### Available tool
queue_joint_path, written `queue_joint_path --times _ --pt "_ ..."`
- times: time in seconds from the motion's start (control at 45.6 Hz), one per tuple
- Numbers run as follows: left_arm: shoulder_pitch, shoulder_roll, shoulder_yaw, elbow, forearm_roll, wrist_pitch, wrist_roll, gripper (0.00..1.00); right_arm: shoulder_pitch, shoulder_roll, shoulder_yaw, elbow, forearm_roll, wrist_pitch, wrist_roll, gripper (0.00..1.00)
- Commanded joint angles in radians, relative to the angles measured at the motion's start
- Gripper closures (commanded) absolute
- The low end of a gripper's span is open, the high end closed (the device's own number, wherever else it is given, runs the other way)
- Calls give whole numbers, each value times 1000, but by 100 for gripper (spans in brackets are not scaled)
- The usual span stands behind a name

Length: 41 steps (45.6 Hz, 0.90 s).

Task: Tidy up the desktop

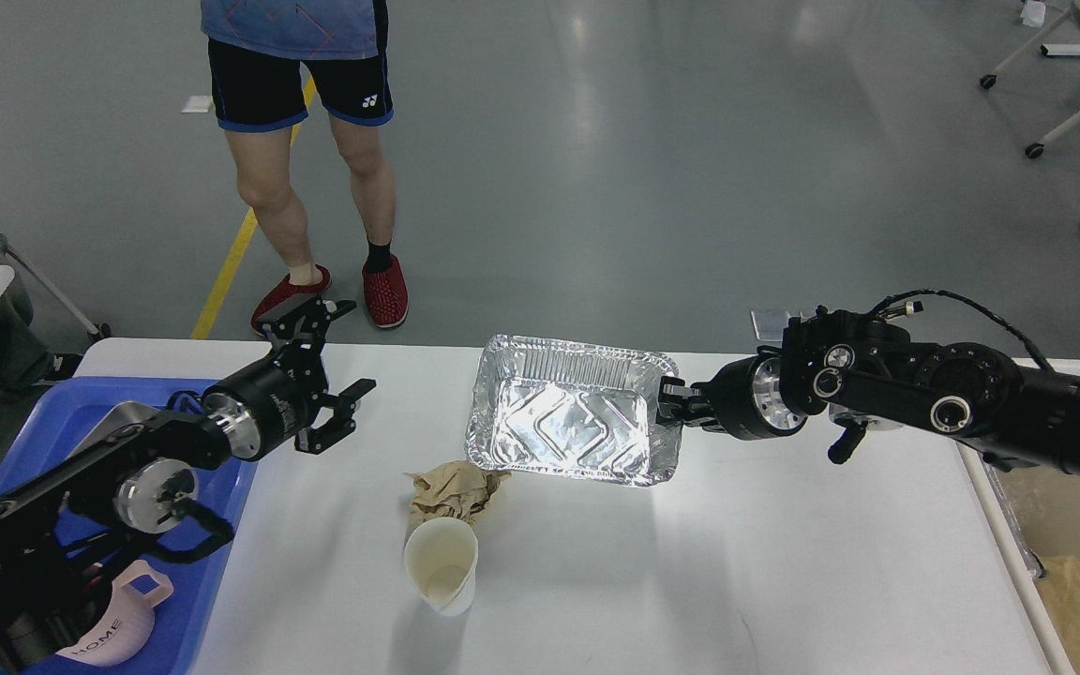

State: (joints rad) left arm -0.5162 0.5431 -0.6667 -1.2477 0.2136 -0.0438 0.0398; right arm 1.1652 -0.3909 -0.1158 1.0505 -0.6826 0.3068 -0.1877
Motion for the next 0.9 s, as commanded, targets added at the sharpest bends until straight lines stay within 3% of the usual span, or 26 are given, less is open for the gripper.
queue_joint_path --times 0.0,0.219,0.417,0.504,0.614,0.877 --pt "1 211 96 -165 4 -10 0 4 -2 -6 2 2 0 0 1 100" --pt "-116 527 266 -378 70 -93 8 4 -13 -5 8 3 0 -2 1 100" --pt "-318 715 455 -463 76 -198 107 4 -19 0 11 6 0 -6 1 100" --pt "-355 771 492 -489 81 -232 129 4 -19 1 24 2 0 -6 1 100" --pt "-357 839 492 -513 116 -246 130 4 -9 6 27 -1 0 -6 1 100" --pt "-387 965 486 -513 171 -384 121 5 -12 15 47 0 0 -6 1 100"
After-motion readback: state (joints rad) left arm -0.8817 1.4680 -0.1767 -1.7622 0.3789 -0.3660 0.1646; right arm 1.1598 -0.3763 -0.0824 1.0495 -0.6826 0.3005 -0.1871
